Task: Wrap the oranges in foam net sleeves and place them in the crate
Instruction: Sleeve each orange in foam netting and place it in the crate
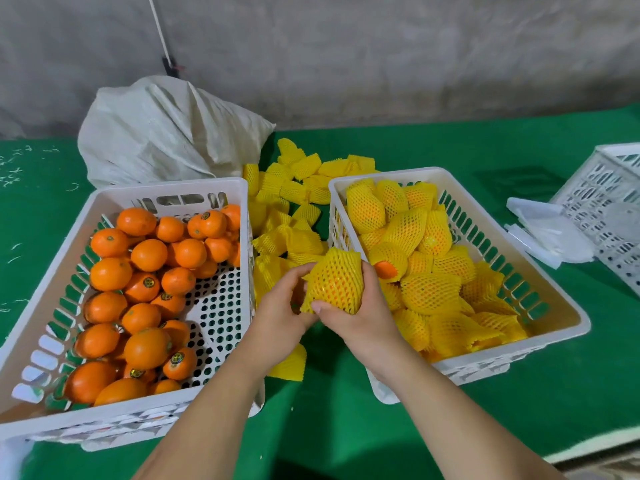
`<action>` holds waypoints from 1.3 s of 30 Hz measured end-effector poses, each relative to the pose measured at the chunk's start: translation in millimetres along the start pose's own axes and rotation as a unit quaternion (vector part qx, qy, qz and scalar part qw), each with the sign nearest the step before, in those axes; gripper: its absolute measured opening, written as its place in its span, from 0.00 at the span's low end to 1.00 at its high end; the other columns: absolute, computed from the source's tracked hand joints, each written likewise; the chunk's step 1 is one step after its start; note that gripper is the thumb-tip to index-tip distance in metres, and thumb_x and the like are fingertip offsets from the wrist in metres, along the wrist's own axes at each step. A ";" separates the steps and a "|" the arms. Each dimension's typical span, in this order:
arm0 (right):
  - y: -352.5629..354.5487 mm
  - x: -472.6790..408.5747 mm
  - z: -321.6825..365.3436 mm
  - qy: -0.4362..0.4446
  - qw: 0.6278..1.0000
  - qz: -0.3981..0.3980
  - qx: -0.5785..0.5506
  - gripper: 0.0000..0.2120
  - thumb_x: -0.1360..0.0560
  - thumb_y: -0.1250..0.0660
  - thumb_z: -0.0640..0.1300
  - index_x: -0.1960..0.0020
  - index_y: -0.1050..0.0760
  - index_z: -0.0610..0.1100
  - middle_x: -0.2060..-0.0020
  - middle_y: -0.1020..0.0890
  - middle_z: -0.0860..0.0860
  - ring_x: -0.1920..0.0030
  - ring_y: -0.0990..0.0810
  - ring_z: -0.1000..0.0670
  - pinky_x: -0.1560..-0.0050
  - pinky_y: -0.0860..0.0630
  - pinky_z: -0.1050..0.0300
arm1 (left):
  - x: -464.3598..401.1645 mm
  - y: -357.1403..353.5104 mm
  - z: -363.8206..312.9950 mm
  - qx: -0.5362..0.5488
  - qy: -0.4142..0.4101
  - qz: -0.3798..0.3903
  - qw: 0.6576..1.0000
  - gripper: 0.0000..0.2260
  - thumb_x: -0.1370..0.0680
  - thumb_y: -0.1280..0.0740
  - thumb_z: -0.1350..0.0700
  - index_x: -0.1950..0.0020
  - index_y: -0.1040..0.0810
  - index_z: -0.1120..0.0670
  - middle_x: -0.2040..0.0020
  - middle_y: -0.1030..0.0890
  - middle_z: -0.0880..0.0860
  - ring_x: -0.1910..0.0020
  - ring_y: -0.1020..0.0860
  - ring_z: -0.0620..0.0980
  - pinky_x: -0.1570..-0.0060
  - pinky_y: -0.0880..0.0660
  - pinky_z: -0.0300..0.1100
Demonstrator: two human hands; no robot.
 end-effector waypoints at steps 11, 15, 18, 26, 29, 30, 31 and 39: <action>223.2 -22.0 20.1 -0.069 0.897 -0.273 0.340 0.38 0.27 0.25 0.58 0.23 0.38 0.52 0.30 0.32 0.43 0.34 0.31 0.38 0.31 0.31 0.36 | -1.9 4.1 16.7 0.053 0.039 -0.016 0.998 0.14 0.16 0.32 0.55 0.32 0.23 0.43 0.52 0.18 0.47 0.56 0.21 0.56 0.53 0.24 0.51; 241.9 -11.9 -0.1 -0.094 0.880 -0.282 0.371 0.17 0.21 0.33 0.55 0.35 0.25 0.50 0.42 0.18 0.47 0.42 0.23 0.40 0.38 0.29 0.42 | -3.0 -5.7 21.2 0.023 0.038 0.002 0.999 0.12 0.16 0.31 0.53 0.35 0.23 0.40 0.49 0.19 0.46 0.57 0.23 0.57 0.59 0.24 0.42; 200.1 -13.8 -5.5 -0.042 0.904 -0.225 0.360 0.18 0.21 0.31 0.50 0.33 0.24 0.48 0.37 0.21 0.46 0.38 0.24 0.42 0.38 0.25 0.43 | -4.6 -3.7 20.9 0.011 0.040 -0.011 0.999 0.11 0.16 0.32 0.51 0.37 0.22 0.36 0.49 0.19 0.46 0.62 0.23 0.49 0.62 0.26 0.36; 7.0 -20.7 -15.0 0.132 0.785 0.071 0.601 0.25 0.22 0.35 0.58 0.26 0.31 0.54 0.19 0.48 0.44 0.24 0.46 0.36 0.25 0.42 0.38 | -9.3 44.8 12.8 0.191 0.053 -0.161 0.967 0.09 0.15 0.34 0.58 0.37 0.18 0.49 0.56 0.18 0.47 0.61 0.21 0.47 0.57 0.21 0.43; -13.8 -29.7 -20.5 0.119 0.730 0.084 0.668 0.20 0.22 0.35 0.56 0.31 0.27 0.55 0.18 0.59 0.41 0.21 0.58 0.33 0.22 0.57 0.36 | -4.1 82.1 16.9 0.207 0.043 -0.207 0.955 0.08 0.15 0.34 0.58 0.39 0.17 0.49 0.53 0.16 0.48 0.59 0.19 0.46 0.57 0.20 0.40; -29.1 -29.2 -22.5 0.135 0.726 0.109 0.665 0.16 0.22 0.35 0.54 0.35 0.24 0.55 0.18 0.63 0.40 0.20 0.62 0.34 0.22 0.60 0.36 | -3.0 100.2 17.7 0.125 0.026 -0.211 0.969 0.09 0.14 0.35 0.57 0.40 0.17 0.47 0.52 0.16 0.47 0.58 0.18 0.44 0.57 0.20 0.38; -49.6 -25.6 -29.8 0.145 0.731 0.159 0.648 0.12 0.22 0.35 0.52 0.39 0.21 0.55 0.19 0.66 0.41 0.20 0.64 0.35 0.21 0.61 0.36 | -3.7 115.7 18.9 0.021 0.013 -0.195 0.981 0.09 0.14 0.35 0.57 0.40 0.17 0.44 0.51 0.16 0.46 0.57 0.18 0.42 0.57 0.21 0.37; -131.7 19.5 -153.9 -0.028 0.638 0.474 0.606 0.34 0.19 0.36 0.56 0.17 0.47 0.55 0.18 0.63 0.43 0.19 0.65 0.35 0.20 0.59 0.37 | 41.4 162.4 165.5 -0.579 0.330 0.239 0.706 0.38 0.18 0.32 0.42 0.14 0.50 0.46 0.15 0.48 0.57 0.20 0.40 0.67 0.22 0.38 0.61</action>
Point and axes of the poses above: each hand's wrist, its own x-axis away from the middle knuckle, its own y-axis out of the back of the hand, z = x × y, the point moved 10 cm from there along -x, towards the middle knuckle
